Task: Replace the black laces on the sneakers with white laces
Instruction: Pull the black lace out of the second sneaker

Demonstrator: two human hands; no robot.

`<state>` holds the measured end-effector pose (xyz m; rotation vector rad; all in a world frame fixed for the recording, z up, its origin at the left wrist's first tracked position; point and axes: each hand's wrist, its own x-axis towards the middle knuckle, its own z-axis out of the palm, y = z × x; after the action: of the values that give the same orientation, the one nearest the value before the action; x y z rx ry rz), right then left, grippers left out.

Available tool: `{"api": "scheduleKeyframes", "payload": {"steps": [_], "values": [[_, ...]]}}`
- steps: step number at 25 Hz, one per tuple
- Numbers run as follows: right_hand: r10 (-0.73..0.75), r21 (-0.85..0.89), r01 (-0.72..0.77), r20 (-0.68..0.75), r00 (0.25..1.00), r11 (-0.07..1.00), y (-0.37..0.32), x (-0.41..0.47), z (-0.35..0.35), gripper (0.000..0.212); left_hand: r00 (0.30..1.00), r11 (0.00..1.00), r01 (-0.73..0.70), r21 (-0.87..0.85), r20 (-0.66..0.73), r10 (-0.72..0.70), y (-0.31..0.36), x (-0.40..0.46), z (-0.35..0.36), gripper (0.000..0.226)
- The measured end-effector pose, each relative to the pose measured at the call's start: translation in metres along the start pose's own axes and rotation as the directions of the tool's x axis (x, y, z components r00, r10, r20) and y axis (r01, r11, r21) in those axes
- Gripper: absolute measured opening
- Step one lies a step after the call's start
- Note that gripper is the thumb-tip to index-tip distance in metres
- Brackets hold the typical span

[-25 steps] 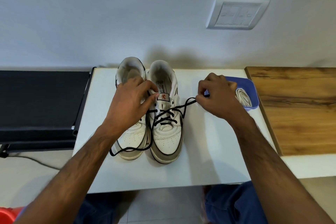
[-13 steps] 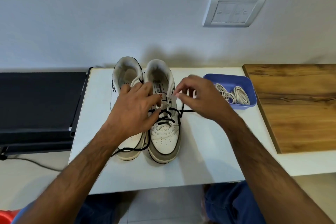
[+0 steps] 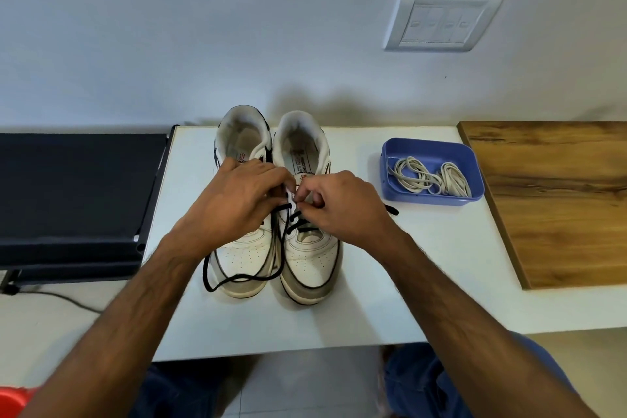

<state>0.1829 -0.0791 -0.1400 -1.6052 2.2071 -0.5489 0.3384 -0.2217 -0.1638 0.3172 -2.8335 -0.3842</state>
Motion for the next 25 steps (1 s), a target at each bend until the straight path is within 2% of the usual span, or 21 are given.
{"api": "scheduleKeyframes", "payload": {"steps": [2,5,9,12,16,19,21,23,25], "values": [[0.016,-0.060,-0.016,-0.001,1.000,0.998,0.004,0.000,-0.004,0.009,1.000,1.000,0.007,-0.015,-0.019,-0.008,0.000,0.000,0.001,0.022],[0.042,-0.014,-0.042,-0.014,0.999,0.999,0.012,0.001,-0.011,0.011,0.999,1.000,0.012,-0.025,-0.030,-0.013,-0.002,0.000,0.001,0.020],[-0.016,-0.016,0.017,0.026,1.000,1.000,0.002,0.001,0.000,0.018,0.999,1.000,0.016,0.007,-0.048,-0.016,-0.002,0.000,0.003,0.018],[-0.001,-0.026,0.000,-0.015,1.000,1.000,-0.002,0.002,0.003,0.013,0.999,1.000,0.025,0.007,-0.048,-0.025,-0.002,0.000,0.004,0.015],[0.065,-0.035,-0.071,-0.138,0.988,0.997,0.019,-0.002,-0.018,0.008,0.998,0.999,0.034,-0.033,-0.047,-0.035,-0.002,-0.001,0.004,0.015],[0.103,-0.051,-0.109,-0.103,0.989,0.993,0.033,-0.009,-0.029,0.011,0.997,0.998,0.039,-0.045,-0.060,-0.042,-0.001,-0.001,0.004,0.018],[0.058,-0.006,-0.059,-0.123,0.991,0.998,0.032,-0.011,-0.026,0.007,0.997,0.998,0.038,-0.051,-0.061,-0.041,0.000,0.000,0.005,0.019],[-0.005,0.045,0.011,-0.135,0.991,0.999,0.021,-0.008,-0.017,0.015,0.997,0.998,0.031,-0.053,-0.064,-0.034,0.000,0.000,0.006,0.020],[-0.033,-0.012,0.032,-0.069,0.997,0.999,0.008,-0.004,-0.006,0.020,0.997,0.999,0.024,-0.032,-0.074,-0.026,-0.001,-0.002,0.006,0.020]]}}
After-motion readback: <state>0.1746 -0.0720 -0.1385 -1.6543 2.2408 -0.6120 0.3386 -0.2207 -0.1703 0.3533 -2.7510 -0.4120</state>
